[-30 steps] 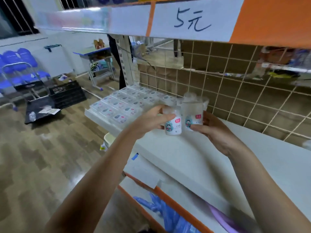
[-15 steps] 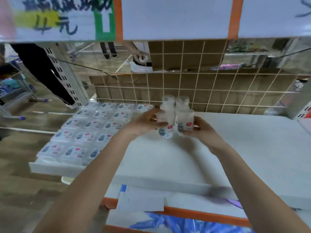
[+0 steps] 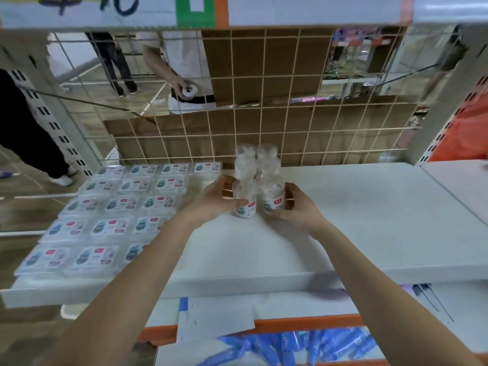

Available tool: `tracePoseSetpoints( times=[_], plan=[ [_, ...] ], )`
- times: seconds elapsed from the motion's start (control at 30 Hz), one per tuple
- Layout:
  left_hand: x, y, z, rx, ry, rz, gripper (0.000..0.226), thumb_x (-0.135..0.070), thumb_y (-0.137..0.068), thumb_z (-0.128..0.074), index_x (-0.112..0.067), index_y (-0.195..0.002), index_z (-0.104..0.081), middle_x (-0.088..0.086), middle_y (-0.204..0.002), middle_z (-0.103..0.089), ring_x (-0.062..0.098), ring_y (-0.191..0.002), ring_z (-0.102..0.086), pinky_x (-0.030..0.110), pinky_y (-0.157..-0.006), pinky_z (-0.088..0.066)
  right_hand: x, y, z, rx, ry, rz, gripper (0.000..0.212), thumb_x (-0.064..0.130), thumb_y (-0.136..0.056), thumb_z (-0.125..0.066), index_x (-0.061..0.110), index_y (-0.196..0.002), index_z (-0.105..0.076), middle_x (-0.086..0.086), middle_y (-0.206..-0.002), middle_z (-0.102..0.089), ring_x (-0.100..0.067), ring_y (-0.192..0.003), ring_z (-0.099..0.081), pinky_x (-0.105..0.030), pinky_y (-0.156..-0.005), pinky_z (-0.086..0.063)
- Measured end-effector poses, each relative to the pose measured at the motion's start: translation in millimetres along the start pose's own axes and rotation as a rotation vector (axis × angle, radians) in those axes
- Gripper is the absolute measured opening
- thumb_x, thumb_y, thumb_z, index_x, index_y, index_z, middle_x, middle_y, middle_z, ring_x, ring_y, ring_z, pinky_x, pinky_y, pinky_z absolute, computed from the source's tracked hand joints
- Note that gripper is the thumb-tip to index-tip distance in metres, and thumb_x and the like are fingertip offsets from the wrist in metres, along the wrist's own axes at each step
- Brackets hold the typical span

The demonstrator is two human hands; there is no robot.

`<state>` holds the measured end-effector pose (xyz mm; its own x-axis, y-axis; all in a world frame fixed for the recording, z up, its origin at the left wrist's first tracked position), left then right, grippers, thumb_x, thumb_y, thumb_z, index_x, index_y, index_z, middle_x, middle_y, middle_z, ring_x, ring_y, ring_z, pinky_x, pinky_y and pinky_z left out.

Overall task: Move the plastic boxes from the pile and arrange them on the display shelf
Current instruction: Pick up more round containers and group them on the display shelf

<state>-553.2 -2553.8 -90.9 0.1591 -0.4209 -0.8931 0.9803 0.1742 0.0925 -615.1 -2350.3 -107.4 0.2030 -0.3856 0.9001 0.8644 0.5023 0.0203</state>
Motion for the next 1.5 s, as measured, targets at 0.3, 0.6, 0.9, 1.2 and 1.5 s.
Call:
tracePoseSetpoints(
  times=[0.3, 0.6, 0.9, 1.2, 1.5],
  plan=[
    [4.9, -7.7, -3.9, -0.025, 0.071, -0.03, 0.046, -0.014, -0.077, -0.077, -0.019, -0.114, -0.05, -0.007, -0.109, -0.06, 0.015, -0.107, -0.06, 0.035, -0.094, -0.05, -3.3, -4.1, -2.4, -0.048, 0.018, -0.007, 0.066, 0.015, -0.072, -0.08, 0.013, -0.128, -0.045, 0.005, -0.107, -0.059, -0.017, -0.098, -0.06, -0.021, -0.078, -0.044],
    [1.5, -7.3, -5.3, -0.069, 0.026, -0.029, 0.052, -0.017, -0.08, -0.075, -0.019, -0.126, -0.051, -0.006, -0.112, -0.06, 0.011, -0.101, -0.06, 0.022, -0.083, -0.049, -4.8, -11.5, -0.4, -0.007, 0.073, -0.024, 0.058, 0.011, -0.074, -0.077, 0.01, -0.124, -0.046, 0.001, -0.106, -0.058, -0.017, -0.093, -0.059, -0.019, -0.075, -0.046],
    [5.8, -10.8, -4.8, -0.078, 0.056, -0.006, 0.053, -0.017, -0.08, -0.075, -0.019, -0.128, -0.05, -0.005, -0.116, -0.06, 0.013, -0.106, -0.06, 0.025, -0.088, -0.048, -6.2, -13.5, 1.4, -0.032, 0.108, -0.009, 0.053, 0.015, -0.074, -0.079, 0.01, -0.118, -0.051, 0.0, -0.104, -0.062, -0.017, -0.092, -0.06, -0.018, -0.072, -0.044],
    [1.0, -7.1, -1.8, -0.052, -0.006, 0.014, 0.054, -0.015, -0.083, -0.071, -0.018, -0.132, -0.048, -0.005, -0.122, -0.059, 0.01, -0.105, -0.06, 0.025, -0.09, -0.048, -2.3, -18.4, 3.1, 0.019, 0.12, -0.025, 0.05, 0.012, -0.075, -0.077, 0.011, -0.119, -0.052, 0.0, -0.103, -0.062, -0.017, -0.094, -0.06, -0.026, -0.081, -0.048],
    [-14.5, 1.8, 25.2, 0.012, -0.225, 0.07, 0.044, -0.029, -0.089, -0.063, -0.02, -0.13, -0.05, -0.003, -0.126, -0.056, 0.015, -0.109, -0.056, 0.032, -0.095, -0.047, 8.5, -22.6, 39.9, 0.197, 0.244, -0.068, 0.052, 0.013, -0.08, -0.074, 0.011, -0.127, -0.051, 0.0, -0.114, -0.058, -0.015, -0.104, -0.056, -0.028, -0.091, -0.048]
  ],
)
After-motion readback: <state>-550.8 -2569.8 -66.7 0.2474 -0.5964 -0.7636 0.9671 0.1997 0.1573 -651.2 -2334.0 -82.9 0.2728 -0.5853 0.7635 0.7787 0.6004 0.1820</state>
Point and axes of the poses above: each hand's wrist, its own y-axis away from the middle knuckle, its own z-axis out of the back of the hand, x = y × z, the point moved 2 cm from there along -y, towards the middle knuckle
